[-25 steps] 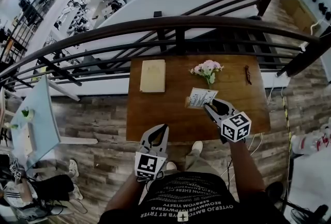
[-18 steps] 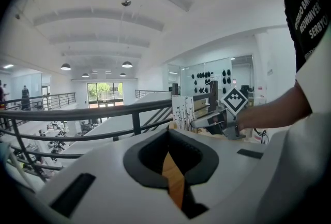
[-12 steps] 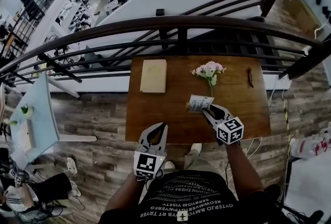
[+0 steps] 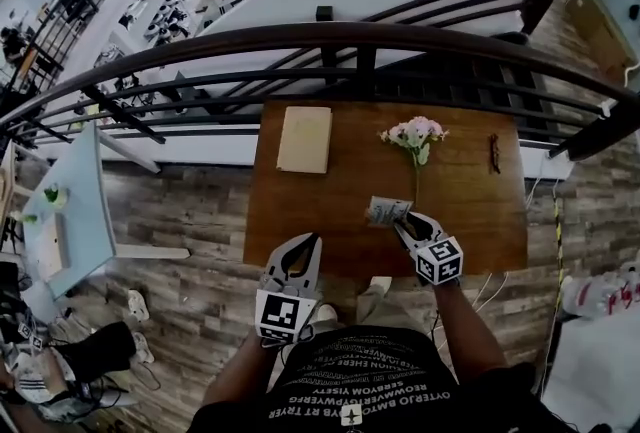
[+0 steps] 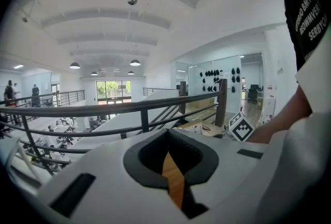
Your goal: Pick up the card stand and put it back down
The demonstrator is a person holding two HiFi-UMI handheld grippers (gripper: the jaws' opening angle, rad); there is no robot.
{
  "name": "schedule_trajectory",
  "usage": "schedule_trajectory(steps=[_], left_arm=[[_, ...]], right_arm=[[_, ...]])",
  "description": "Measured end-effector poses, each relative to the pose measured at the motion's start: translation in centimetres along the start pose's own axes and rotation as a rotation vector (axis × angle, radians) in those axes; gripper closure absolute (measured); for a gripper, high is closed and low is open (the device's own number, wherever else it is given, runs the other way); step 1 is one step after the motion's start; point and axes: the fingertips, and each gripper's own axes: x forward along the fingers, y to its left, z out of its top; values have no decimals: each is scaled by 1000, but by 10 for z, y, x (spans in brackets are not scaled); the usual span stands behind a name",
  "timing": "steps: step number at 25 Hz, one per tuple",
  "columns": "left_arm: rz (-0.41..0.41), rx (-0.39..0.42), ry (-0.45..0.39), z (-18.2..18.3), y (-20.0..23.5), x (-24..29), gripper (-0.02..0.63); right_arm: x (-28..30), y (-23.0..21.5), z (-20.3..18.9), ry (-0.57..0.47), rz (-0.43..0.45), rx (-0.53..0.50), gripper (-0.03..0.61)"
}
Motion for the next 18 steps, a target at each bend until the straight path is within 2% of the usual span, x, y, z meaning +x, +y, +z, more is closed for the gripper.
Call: schedule_trajectory(steps=[18], left_arm=[[50, -17, 58, -10, -3, 32, 590]], right_arm=[[51, -50, -78, 151, 26, -49, 439]])
